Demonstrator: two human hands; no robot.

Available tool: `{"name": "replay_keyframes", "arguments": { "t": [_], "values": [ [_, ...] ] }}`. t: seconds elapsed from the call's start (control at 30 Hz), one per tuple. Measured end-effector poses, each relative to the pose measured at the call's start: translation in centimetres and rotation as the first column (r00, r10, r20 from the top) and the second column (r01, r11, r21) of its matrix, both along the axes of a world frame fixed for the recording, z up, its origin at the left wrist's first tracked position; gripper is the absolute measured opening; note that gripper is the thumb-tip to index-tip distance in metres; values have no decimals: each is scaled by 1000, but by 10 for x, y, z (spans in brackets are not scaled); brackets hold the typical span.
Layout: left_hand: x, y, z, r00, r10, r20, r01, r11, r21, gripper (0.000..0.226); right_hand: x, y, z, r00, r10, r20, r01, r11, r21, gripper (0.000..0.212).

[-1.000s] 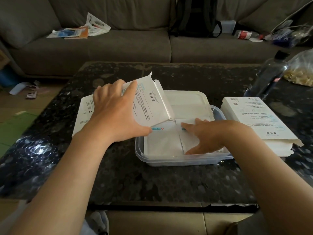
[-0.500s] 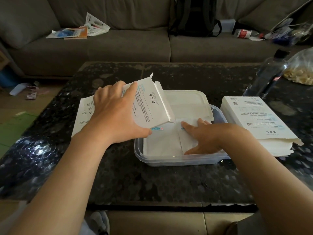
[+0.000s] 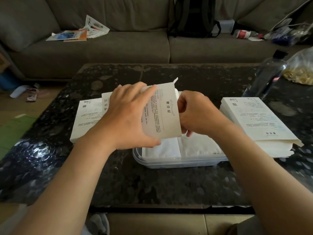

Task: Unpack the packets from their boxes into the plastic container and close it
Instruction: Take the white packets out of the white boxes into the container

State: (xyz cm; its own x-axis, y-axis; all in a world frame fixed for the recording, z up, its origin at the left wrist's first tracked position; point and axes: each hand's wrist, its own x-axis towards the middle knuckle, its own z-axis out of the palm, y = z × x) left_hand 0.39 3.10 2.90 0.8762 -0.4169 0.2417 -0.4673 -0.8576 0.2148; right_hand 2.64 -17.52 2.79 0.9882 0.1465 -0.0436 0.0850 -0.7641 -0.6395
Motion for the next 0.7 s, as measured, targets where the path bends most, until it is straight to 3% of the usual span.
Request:
{"name": "replay_keyframes", "arguments": {
  "t": [0.17, 0.33, 0.47, 0.7],
  "values": [
    [-1, -5, -4, 997, -31, 68, 31, 999, 7, 122, 7, 2, -14, 999, 6, 32, -4, 999, -47, 35],
    [-1, -5, -5, 997, -38, 71, 37, 999, 5, 121, 11, 0, -17, 999, 26, 47, -28, 999, 47, 22],
    [0, -2, -5, 997, -24, 71, 23, 1000, 15, 122, 11, -4, -16, 1000, 14, 13, -15, 992, 123, 32],
    [5, 8, -3, 999, 25, 30, -26, 999, 24, 125, 8, -10, -10, 997, -63, 34, 52, 968, 247, 30]
  ]
}}
